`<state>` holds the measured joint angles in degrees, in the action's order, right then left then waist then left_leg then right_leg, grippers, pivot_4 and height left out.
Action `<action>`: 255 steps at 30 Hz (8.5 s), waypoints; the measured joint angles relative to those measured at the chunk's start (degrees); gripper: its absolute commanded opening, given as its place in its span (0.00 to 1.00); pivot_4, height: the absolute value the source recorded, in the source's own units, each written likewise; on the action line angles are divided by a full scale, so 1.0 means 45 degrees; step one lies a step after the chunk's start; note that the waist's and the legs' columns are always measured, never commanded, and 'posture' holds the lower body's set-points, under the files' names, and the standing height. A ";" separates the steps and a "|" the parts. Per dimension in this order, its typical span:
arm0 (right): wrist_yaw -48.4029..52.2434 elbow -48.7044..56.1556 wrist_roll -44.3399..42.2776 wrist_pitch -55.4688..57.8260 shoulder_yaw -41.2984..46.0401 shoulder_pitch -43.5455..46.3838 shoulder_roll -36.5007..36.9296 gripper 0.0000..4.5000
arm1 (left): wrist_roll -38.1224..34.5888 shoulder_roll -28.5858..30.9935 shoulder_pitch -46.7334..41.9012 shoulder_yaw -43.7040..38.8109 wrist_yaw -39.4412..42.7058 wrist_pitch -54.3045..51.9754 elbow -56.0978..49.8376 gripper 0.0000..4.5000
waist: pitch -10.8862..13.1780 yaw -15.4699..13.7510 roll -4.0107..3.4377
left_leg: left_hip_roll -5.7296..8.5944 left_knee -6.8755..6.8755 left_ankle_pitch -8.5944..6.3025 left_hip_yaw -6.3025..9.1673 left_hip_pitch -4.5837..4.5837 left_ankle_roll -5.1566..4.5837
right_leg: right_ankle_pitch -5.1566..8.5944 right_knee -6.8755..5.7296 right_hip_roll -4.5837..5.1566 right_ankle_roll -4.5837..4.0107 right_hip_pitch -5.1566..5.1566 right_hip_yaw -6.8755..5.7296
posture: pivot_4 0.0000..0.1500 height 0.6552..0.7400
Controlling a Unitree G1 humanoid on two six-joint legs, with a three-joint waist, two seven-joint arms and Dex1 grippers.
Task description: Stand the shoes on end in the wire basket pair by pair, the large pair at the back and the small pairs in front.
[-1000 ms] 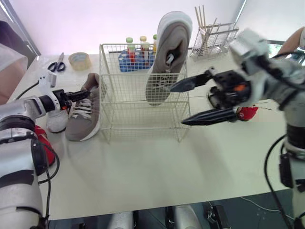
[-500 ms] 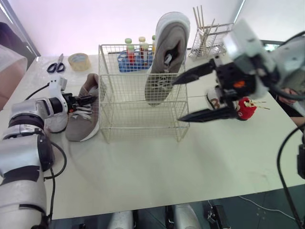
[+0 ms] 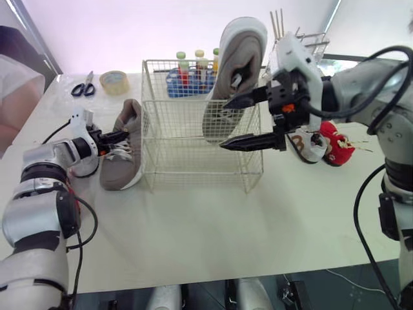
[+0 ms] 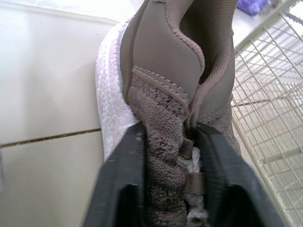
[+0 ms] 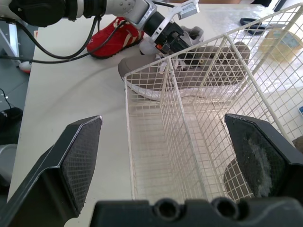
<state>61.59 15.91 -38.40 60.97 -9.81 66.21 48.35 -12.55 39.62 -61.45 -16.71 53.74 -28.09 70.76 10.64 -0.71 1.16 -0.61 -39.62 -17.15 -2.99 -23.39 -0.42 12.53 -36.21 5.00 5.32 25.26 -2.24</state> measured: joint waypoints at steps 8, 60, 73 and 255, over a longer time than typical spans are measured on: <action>0.0230 -0.0438 0.0573 -0.0552 -0.0174 0.0033 0.0002 1.00 | -0.1055 -0.0030 0.0037 -0.1509 -0.1768 -0.0692 -0.0003 0.13 | 0.0002 0.0022 0.0003 | -0.0001 -0.0072 -0.0019 0.0009 -0.0007 -0.0033 | -0.0010 -0.0002 -0.0001 0.0018 -0.0006 0.0000 | 1.00 1.00; -0.0901 -0.0893 0.0283 -0.1637 0.3245 -0.2431 0.1913 1.00 | 0.1090 -0.6382 0.2494 0.2570 -0.7895 1.0626 -1.0346 0.67 | 0.0010 -0.0050 0.0020 | -0.0001 -0.0101 -0.0040 -0.0017 -0.0008 -0.0065 | -0.0057 0.0052 0.0026 0.0094 -0.0038 0.0029 | 1.00 1.00; -0.0238 -0.2118 0.0747 -0.3104 0.3078 -0.2651 0.1391 1.00 | -0.0948 -0.5545 0.5460 0.2863 -0.7847 0.3251 -1.8801 0.89 | 0.0010 -0.0029 0.0020 | -0.0005 -0.0103 -0.0042 -0.0001 -0.0008 -0.0069 | -0.0056 0.0056 0.0022 0.0094 -0.0047 0.0039 | 1.00 1.00; -1.0644 -0.1315 -1.3025 -0.0615 0.5471 -0.4161 -0.5244 0.88 | -1.5639 -0.1426 0.7040 0.0947 -0.3693 -0.5043 -1.9263 0.07 | 0.0132 0.0316 -0.0124 | -0.0055 0.0103 0.0016 0.0008 0.0183 0.0038 | 0.0029 0.0039 -0.0080 -0.0050 -0.0109 0.0100 | 1.00 1.00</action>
<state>13.69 10.00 -97.01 58.20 14.81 47.48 24.75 -82.93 33.20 -29.77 -12.45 37.12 -50.78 -15.92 11.23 0.72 0.61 -0.86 -39.16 -17.08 -2.95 -22.56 -0.25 12.67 -36.03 4.64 5.10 24.77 -1.79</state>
